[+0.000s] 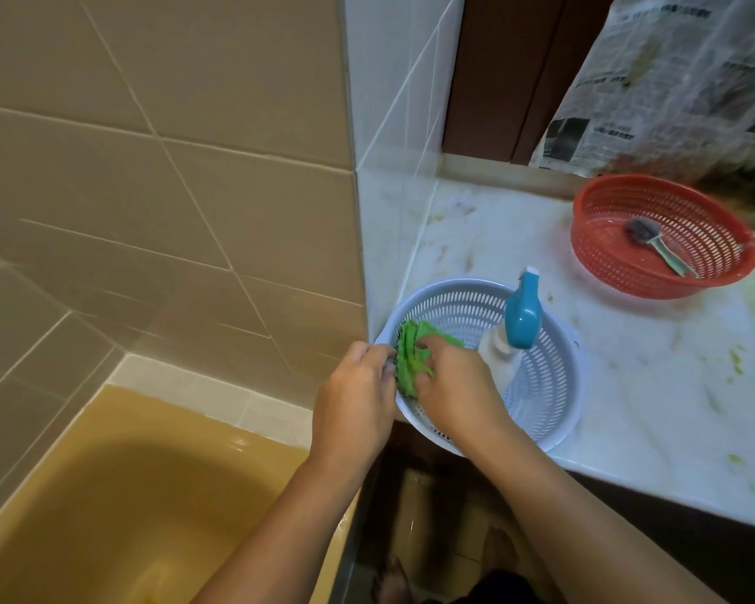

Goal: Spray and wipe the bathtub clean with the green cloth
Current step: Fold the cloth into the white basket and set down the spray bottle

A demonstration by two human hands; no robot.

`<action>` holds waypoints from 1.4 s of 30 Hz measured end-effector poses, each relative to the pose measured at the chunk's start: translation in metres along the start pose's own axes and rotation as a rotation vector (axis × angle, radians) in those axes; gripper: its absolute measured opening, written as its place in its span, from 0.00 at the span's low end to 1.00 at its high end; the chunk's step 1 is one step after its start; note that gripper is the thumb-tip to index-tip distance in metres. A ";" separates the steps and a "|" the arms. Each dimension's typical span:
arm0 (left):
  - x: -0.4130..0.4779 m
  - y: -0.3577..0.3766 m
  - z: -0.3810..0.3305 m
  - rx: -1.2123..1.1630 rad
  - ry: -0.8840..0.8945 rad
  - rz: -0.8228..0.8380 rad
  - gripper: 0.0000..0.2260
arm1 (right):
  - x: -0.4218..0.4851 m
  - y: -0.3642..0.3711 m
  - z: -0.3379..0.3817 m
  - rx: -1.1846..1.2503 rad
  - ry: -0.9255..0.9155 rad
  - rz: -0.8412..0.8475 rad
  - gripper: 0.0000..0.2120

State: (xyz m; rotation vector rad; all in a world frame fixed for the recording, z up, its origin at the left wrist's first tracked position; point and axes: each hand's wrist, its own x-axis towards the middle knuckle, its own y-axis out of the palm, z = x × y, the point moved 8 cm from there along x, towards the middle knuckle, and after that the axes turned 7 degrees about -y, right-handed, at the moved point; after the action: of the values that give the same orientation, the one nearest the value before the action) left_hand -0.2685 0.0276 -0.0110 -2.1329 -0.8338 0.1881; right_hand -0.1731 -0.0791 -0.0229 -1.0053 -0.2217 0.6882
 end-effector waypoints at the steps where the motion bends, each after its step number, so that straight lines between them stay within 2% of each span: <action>1: 0.001 0.000 -0.001 0.002 -0.005 -0.001 0.07 | -0.003 -0.003 -0.003 0.033 0.007 -0.036 0.21; 4: 0.008 -0.001 -0.011 -0.005 -0.019 0.026 0.09 | -0.010 -0.003 -0.012 0.159 0.036 -0.088 0.16; 6: 0.019 0.004 -0.020 0.026 -0.075 0.110 0.10 | -0.012 0.003 -0.017 0.210 0.050 -0.100 0.14; 10: 0.039 0.032 -0.032 0.219 -0.142 0.299 0.11 | -0.018 0.004 -0.024 0.341 0.065 -0.143 0.11; 12: 0.045 0.042 -0.035 0.332 -0.136 0.349 0.06 | -0.023 0.001 -0.030 0.407 0.069 -0.190 0.11; 18: 0.057 0.048 -0.047 0.448 -0.118 0.324 0.05 | -0.031 -0.004 -0.038 0.503 0.070 -0.251 0.10; 20: 0.061 0.055 -0.047 0.443 -0.102 0.329 0.02 | -0.031 -0.004 -0.039 0.517 0.069 -0.255 0.09; 22: 0.068 0.061 -0.045 0.430 -0.105 0.348 0.10 | -0.031 -0.002 -0.040 0.515 0.060 -0.257 0.09; 24: 0.074 0.066 -0.047 0.412 -0.095 0.383 0.13 | -0.030 -0.001 -0.040 0.509 0.057 -0.251 0.09; 29: 0.078 0.067 -0.051 0.375 -0.091 0.402 0.10 | -0.029 0.000 -0.039 0.493 0.039 -0.233 0.09; 35: 0.077 0.058 -0.044 0.263 -0.145 0.321 0.04 | -0.029 0.001 -0.040 0.511 0.046 -0.216 0.09; 42: 0.080 0.060 -0.042 0.194 -0.190 0.385 0.10 | -0.028 0.003 -0.036 0.444 0.050 -0.165 0.10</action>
State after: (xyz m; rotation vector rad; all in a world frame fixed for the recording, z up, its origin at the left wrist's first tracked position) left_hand -0.1600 0.0237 -0.0161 -2.0922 -0.4772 0.6535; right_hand -0.1786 -0.1207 -0.0408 -0.5706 -0.0998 0.5294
